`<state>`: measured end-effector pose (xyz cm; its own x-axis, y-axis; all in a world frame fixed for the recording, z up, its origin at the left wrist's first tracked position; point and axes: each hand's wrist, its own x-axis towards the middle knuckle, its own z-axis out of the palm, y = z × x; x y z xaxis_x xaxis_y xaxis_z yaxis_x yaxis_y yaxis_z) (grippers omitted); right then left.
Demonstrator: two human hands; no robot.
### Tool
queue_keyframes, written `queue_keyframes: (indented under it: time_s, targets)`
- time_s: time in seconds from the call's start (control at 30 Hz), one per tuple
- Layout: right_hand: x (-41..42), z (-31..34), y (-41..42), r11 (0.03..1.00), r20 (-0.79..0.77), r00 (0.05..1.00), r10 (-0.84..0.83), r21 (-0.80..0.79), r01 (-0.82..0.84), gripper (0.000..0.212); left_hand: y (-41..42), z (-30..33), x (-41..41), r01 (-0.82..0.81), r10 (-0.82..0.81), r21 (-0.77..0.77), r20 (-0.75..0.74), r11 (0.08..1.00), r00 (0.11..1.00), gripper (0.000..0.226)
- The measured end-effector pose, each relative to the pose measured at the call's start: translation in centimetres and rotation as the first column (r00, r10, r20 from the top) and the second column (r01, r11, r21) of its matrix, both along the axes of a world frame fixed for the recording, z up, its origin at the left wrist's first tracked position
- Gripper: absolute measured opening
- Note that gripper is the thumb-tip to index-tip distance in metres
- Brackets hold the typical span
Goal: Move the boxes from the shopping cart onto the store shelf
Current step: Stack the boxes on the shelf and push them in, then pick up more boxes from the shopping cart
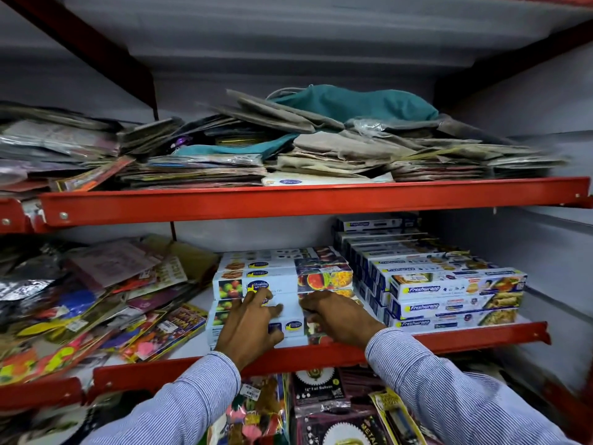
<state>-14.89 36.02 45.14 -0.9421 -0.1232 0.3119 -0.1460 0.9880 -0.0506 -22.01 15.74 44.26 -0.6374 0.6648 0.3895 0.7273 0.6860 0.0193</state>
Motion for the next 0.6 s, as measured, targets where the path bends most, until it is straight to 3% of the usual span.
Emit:
queue_keyframes:
  time_s: [0.1,0.23,0.4,0.6]
  targets:
    - [0.6,0.0,-0.3,1.000,0.002,1.000,-0.021,-0.010,0.021,0.023,-0.3,-0.4,0.5,-0.005,0.004,-0.035,-0.034,0.999,0.999,0.054]
    - [3.0,-1.6,-1.8,0.989,0.019,0.993,-0.114,0.092,0.111,0.057,-1.8,-2.1,2.5,-0.036,0.037,0.009,-0.146,0.999,0.989,0.065]
    - [8.3,-6.2,-4.4,0.977,-0.054,0.976,-0.209,0.035,0.211,0.067,-4.9,-6.4,8.1,0.030,-0.017,0.060,-0.214,0.998,0.977,0.080]
    - [15.1,-14.7,-8.5,0.965,-0.005,0.966,-0.260,-0.040,0.260,0.070,-8.8,-14.9,13.9,0.032,-0.033,-0.032,-0.048,0.999,0.998,0.084]
